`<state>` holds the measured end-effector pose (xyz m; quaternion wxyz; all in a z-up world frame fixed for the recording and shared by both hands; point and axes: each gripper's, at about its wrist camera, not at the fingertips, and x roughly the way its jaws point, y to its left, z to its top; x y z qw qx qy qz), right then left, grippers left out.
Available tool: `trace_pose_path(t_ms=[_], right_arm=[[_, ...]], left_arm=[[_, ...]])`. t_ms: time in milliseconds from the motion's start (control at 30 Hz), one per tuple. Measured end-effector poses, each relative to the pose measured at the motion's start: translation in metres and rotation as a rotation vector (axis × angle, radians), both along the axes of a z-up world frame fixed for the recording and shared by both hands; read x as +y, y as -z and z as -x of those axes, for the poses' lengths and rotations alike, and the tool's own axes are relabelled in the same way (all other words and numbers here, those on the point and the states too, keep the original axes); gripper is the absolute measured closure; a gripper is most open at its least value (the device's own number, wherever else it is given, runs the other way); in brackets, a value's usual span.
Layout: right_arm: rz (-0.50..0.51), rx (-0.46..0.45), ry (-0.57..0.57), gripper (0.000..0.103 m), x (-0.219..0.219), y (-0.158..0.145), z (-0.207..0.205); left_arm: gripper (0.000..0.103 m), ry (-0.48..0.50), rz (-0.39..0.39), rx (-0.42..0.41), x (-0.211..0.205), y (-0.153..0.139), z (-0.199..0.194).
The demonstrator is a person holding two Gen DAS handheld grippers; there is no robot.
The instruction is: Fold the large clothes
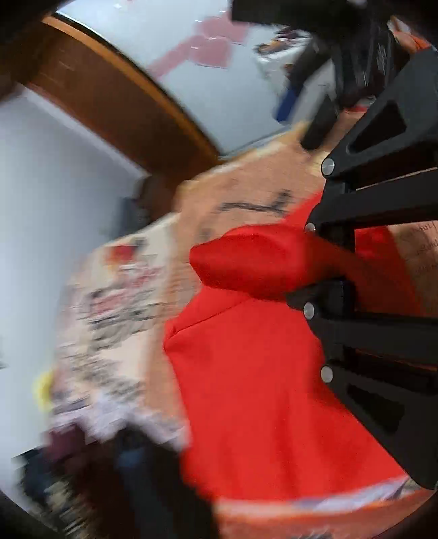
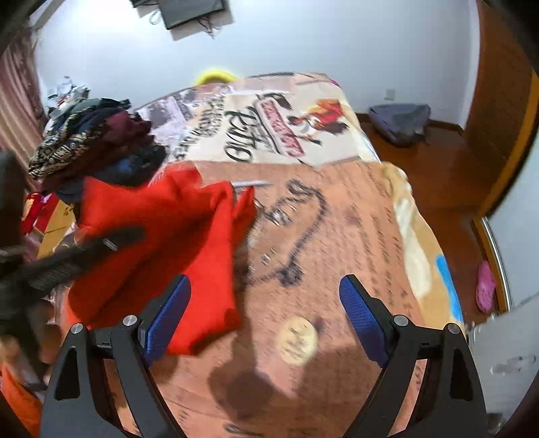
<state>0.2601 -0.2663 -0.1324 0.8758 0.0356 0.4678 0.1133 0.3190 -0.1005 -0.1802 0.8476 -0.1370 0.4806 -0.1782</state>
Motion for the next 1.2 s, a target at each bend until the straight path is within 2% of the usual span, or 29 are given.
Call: trace_pose_path(t_ms=[67,133,200,267,367,500,600,700,800,933,967,1033,1067,1133,1200], right_arm=[[0.003,0.009,-0.005,0.015,-0.002,0.003,0.006],[0.0,0.011,-0.018,0.015,-0.002,0.003,0.009],[-0.018,0.011,-0.032,0.015,-0.002,0.001,0.012],[-0.052,0.012,-0.055,0.015,0.001,-0.002,0.014],[-0.094,0.008,-0.09,0.015,0.011,-0.007,0.013],[-0.153,0.019,-0.158,0.015,0.038,-0.008,0.008],[-0.173,0.049,-0.194,0.015,0.059,0.0,0.001],[-0.187,0.092,-0.221,0.015,0.08,0.011,-0.009],[-0.244,0.141,-0.246,0.015,0.096,0.024,-0.022],[-0.31,0.217,-0.203,0.016,0.104,0.045,-0.043],[-0.306,0.22,-0.183,0.018,0.104,0.048,-0.046],[-0.269,0.216,-0.154,0.042,0.105,0.053,-0.052],[-0.259,0.213,-0.146,0.05,0.104,0.053,-0.053],[-0.251,0.19,-0.14,0.078,0.1,0.048,-0.053],[-0.254,0.148,-0.147,0.09,0.095,0.036,-0.05]], left_arm=[[0.096,0.028,0.022,0.069,-0.002,0.019,0.0],[0.094,0.051,0.01,0.054,0.002,0.021,0.005],[0.084,0.084,-0.007,0.047,0.007,0.017,0.009],[0.069,0.123,0.002,0.038,0.014,0.013,0.017],[0.051,0.135,-0.035,-0.015,0.024,-0.001,0.035],[0.047,0.099,-0.046,-0.069,0.051,-0.021,0.052],[0.044,0.03,-0.055,-0.096,0.081,-0.029,0.059],[0.039,-0.06,-0.122,-0.117,0.112,-0.028,0.065],[0.039,-0.131,-0.164,-0.079,0.138,-0.013,0.065],[0.038,-0.147,-0.154,-0.006,0.153,0.015,0.067],[0.035,-0.147,-0.15,-0.003,0.153,0.021,0.069],[0.031,-0.159,-0.149,-0.008,0.154,0.027,0.072],[0.029,-0.163,-0.146,-0.01,0.155,0.029,0.073],[0.028,-0.171,-0.136,-0.009,0.156,0.03,0.073],[0.028,-0.167,-0.131,-0.003,0.157,0.029,0.073]])
